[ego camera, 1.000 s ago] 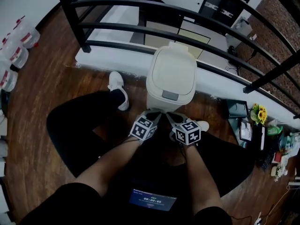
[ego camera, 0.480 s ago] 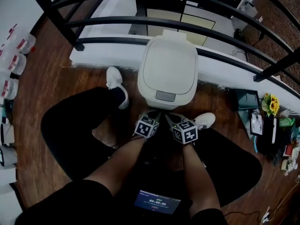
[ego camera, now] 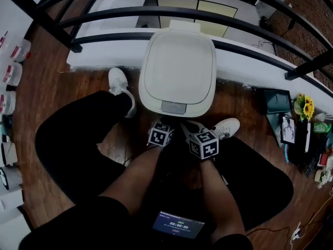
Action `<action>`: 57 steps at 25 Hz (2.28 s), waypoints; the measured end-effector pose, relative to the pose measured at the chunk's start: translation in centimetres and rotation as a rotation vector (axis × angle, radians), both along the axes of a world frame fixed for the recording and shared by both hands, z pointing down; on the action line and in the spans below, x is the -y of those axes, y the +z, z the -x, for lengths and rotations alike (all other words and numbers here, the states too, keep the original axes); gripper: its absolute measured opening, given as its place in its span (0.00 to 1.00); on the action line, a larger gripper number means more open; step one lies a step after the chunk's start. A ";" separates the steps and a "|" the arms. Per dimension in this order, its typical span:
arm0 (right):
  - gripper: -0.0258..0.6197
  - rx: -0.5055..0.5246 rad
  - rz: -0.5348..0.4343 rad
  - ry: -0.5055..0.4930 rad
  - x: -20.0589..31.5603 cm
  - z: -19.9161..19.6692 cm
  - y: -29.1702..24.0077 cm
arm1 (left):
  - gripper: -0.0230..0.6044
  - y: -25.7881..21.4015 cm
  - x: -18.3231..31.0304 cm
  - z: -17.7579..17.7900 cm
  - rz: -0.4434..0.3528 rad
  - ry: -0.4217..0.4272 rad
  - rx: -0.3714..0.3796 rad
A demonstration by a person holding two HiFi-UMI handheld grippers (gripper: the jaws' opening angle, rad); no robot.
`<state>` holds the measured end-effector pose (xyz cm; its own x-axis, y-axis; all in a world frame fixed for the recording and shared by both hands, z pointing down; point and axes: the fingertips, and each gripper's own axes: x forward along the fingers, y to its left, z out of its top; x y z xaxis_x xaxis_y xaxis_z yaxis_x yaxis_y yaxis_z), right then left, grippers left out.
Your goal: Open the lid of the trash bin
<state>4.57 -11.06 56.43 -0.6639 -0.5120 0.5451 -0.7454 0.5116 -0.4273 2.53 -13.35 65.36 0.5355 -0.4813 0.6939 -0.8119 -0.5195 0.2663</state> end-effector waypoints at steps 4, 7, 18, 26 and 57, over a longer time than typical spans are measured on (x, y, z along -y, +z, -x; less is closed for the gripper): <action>0.05 -0.003 0.004 0.007 -0.1 -0.4 0.4 | 0.09 1.0 0.8 -0.5 -0.001 -0.019 0.003; 0.05 0.006 0.009 0.026 0.0 -0.9 0.3 | 0.09 2.0 1.2 -1.3 0.006 -0.022 0.008; 0.05 0.038 0.054 0.088 -0.1 -2.3 2.0 | 0.10 5.5 2.4 -2.1 0.040 -0.062 0.034; 0.05 0.033 0.058 0.108 0.4 -2.9 2.5 | 0.10 6.0 2.7 -2.1 0.048 -0.100 0.030; 0.04 -0.048 0.120 0.153 0.5 -3.5 5.7 | 0.09 8.2 2.3 -1.8 0.113 -0.084 0.062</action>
<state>8.08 -11.59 62.09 -0.5551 -0.5350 0.6370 -0.8316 0.3382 -0.4406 4.37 -15.67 73.53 0.4512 -0.4399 0.7765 -0.8680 -0.4184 0.2673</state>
